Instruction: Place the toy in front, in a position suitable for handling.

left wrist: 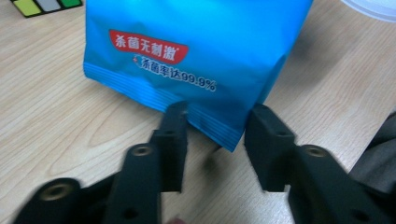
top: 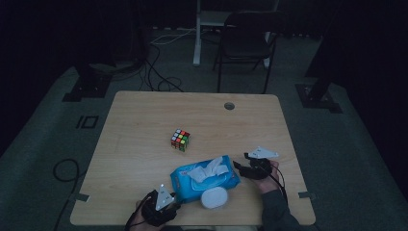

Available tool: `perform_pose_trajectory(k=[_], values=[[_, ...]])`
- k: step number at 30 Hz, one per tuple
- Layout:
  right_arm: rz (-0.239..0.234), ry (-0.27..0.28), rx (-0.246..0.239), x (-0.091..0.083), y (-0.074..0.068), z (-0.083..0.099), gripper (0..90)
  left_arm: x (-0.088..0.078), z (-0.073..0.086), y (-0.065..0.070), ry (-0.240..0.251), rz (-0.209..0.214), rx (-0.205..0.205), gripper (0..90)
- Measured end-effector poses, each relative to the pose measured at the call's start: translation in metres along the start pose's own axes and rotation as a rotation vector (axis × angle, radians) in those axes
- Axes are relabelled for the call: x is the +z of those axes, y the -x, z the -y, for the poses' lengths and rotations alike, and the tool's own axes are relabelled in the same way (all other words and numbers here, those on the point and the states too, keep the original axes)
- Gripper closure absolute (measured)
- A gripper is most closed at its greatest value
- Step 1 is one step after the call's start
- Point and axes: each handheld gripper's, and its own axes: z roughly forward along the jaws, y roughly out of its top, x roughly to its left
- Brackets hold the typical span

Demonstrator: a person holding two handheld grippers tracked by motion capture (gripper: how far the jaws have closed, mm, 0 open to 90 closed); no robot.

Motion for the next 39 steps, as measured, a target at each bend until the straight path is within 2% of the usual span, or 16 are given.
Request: perform_pose_trajectory(k=[2,3,5,9,11,19,22,25,30,39], values=[[0.000,0.000,-0.001,0.000,0.000,0.000,36.7,0.002,-0.002,0.001,-0.015,-0.041,0.016,74.0],[0.001,-0.001,0.000,0.001,0.000,0.000,36.7,0.003,-0.003,-0.001,-0.021,-0.053,0.009,77.7],[0.001,-0.001,0.000,0.000,0.000,0.000,36.7,0.004,-0.004,-0.005,-0.020,-0.069,-0.006,80.9],[0.000,0.004,-0.002,0.000,0.001,0.000,36.7,0.007,-0.006,-0.013,-0.021,-0.106,-0.006,88.7],[0.000,0.005,-0.004,-0.001,0.000,0.000,36.8,0.007,-0.007,-0.017,-0.019,-0.127,-0.006,90.0],[-0.018,0.010,-0.008,-0.001,-0.003,-0.001,36.8,0.006,-0.005,-0.029,-0.016,-0.165,-0.036,90.0],[-0.033,0.013,-0.015,0.000,-0.007,-0.002,36.8,0.004,-0.003,-0.036,-0.018,-0.193,-0.066,90.0],[-0.046,0.016,-0.024,0.001,-0.011,-0.003,36.7,0.001,-0.001,-0.046,-0.029,-0.228,-0.102,90.0],[-0.058,0.028,-0.022,-0.001,-0.013,-0.004,36.7,-0.005,0.002,-0.068,-0.042,-0.263,-0.159,90.0],[-0.054,0.023,-0.033,0.000,-0.014,-0.004,36.7,-0.009,0.006,-0.116,-0.054,-0.288,-0.251,90.0]])
